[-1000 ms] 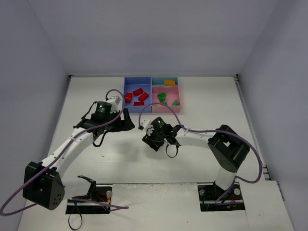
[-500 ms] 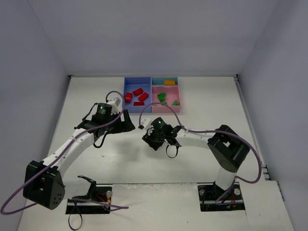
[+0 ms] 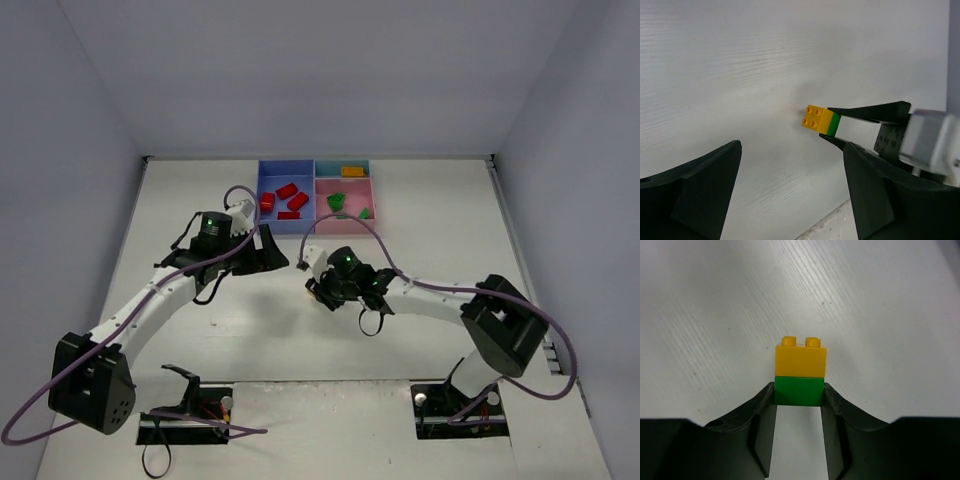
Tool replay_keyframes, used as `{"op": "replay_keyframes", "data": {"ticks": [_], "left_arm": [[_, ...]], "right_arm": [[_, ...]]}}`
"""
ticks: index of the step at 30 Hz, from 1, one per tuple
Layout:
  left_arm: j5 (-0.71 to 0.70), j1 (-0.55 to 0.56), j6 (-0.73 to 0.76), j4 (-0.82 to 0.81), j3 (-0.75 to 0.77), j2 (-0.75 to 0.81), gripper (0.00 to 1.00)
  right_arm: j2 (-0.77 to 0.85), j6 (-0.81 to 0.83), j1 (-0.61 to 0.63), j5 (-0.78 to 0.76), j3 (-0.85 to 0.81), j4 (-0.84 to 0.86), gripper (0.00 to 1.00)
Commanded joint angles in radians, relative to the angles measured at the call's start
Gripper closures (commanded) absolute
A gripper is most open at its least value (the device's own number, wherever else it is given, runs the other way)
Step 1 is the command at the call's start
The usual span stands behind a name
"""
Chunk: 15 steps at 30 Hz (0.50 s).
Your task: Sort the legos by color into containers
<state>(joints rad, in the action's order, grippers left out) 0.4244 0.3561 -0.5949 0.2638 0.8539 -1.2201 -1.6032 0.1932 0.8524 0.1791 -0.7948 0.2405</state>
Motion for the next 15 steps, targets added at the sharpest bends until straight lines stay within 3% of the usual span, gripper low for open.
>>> {"op": "replay_keyframes", "data": {"ticks": [1,15], "left_arm": [[0.143,-0.003,-0.043,-0.119,0.007,-0.012,0.24],[0.327,0.058,-0.031,-0.247,0.042,-0.059,0.24]], "right_arm": [[0.171,0.032,0.002,0.033,0.014,0.137,1.0],[0.318,0.037,0.001,0.095,0.025,0.148,0.99]]}}
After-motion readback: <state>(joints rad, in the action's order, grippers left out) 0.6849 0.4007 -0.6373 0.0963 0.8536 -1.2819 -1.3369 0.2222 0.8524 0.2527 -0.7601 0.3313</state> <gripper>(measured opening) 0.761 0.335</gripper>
